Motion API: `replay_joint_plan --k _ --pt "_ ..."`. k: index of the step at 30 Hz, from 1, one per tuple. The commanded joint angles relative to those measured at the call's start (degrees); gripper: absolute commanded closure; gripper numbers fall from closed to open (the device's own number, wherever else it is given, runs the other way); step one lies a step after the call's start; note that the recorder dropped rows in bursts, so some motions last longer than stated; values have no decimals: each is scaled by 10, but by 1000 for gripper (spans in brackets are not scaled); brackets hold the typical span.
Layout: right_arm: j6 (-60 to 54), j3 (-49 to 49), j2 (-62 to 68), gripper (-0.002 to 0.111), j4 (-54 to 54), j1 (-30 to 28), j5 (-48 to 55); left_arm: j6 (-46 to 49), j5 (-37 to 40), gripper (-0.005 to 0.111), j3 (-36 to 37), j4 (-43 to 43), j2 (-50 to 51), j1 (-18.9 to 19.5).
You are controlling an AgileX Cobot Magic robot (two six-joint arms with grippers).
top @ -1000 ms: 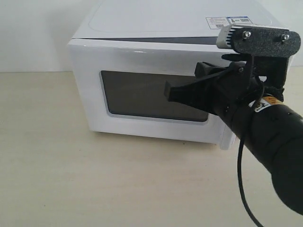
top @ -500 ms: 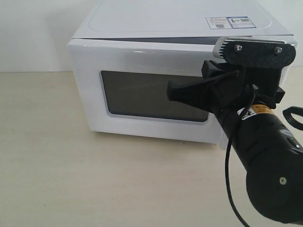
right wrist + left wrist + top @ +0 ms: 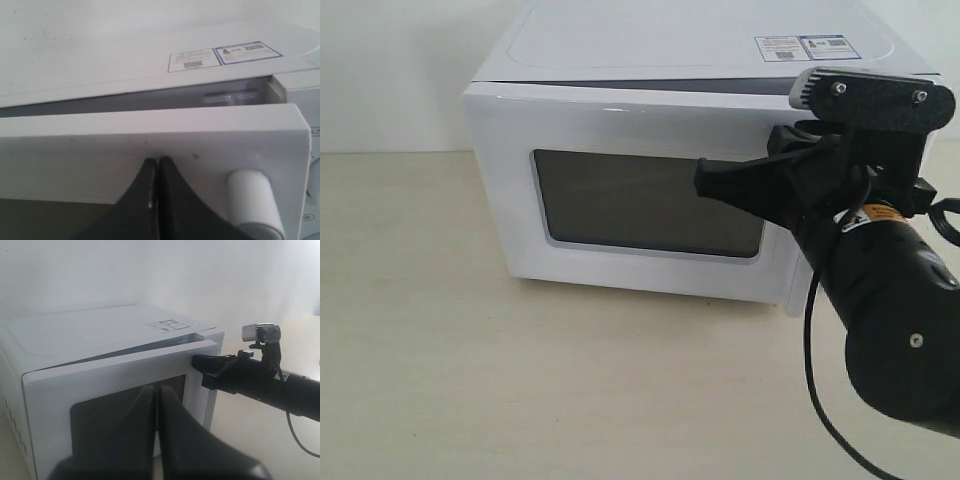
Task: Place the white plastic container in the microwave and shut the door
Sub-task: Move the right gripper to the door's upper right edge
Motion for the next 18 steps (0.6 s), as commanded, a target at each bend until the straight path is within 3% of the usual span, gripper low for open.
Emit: replay_joint_plan --k 1,18 --pt "-2 -8 1 108 -4 -11 -3 -3 1 103 2 -6 -3 -3" --pt "-20 -52 64 108 -3 -15 -38 -3 5 103 2 -15 -3 -3"
